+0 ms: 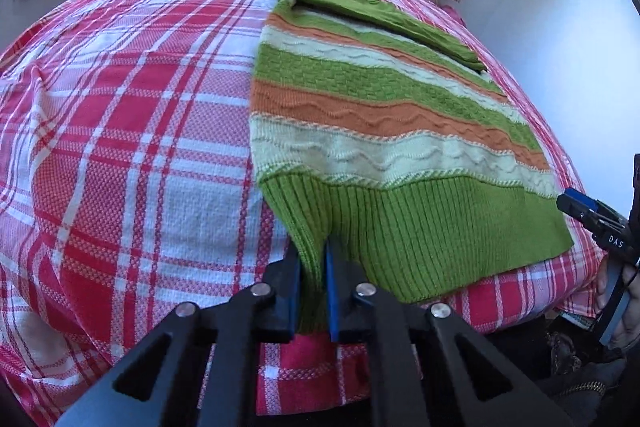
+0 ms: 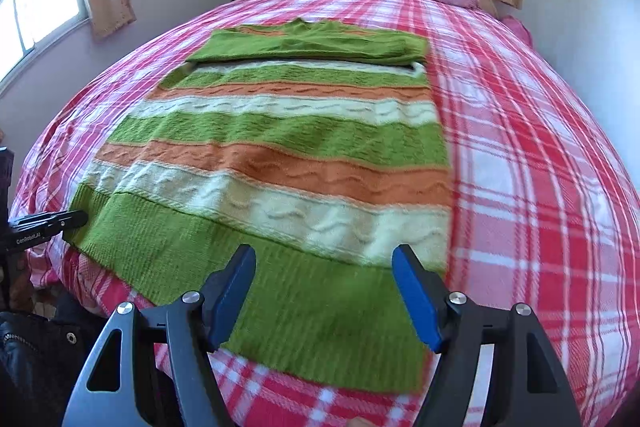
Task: Fold small clothes
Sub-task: 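Close both grippers on the green ribbed hem of the sweater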
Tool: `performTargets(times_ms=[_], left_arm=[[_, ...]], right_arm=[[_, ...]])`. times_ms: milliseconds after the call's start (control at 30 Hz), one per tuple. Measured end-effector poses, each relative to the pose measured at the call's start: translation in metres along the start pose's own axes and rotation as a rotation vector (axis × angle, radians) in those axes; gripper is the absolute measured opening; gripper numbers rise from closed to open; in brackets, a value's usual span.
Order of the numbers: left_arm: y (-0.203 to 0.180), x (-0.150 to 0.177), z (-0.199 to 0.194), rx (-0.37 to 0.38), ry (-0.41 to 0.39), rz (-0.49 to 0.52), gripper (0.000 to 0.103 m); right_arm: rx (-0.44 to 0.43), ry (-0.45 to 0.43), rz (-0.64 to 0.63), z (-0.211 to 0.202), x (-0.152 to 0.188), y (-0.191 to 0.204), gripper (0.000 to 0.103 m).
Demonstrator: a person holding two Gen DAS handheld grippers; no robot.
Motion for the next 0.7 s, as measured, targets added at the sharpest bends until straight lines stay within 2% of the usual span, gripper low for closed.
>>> performTargets(times_ms=[233,467,533,600,700], left_arm=[[-0.001,-0.002,-0.009,0.018,-0.019,0.014,0.012],[0.0,-0.005,-0.013,0.035,-0.039,0.018,0.011],[-0.001,-0.005,-0.013,0.035,-0.039,0.021,0.011],[-0.001,-0.005,-0.012,0.038,-0.038,0.018,0.011],[0.0,-0.003,-0.005,0.053,-0.023,0.011,0.011]], right_arm=[[-0.037,0.055,0.125,0.001,0.015,-0.038,0.072],[-0.066,0.114,0.121,0.006,0.032,-0.036,0.07],[-0.057,0.131,0.122,0.008,0.038,-0.038,0.058],[-0.062,0.122,0.133,0.006,0.041,-0.041,0.052],[-0.138,0.1,0.141,0.009,0.04,-0.038,0.041]])
Point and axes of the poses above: each gripper's, at about its wrist camera, not at the fingertips, and z roughly the way its jaws point, y to its left, x to its underside, the point moved 4 cm from there along z, roughly the way its jaws point, and after that the axes turned 8 degrees about y, right-handed, at the moved point
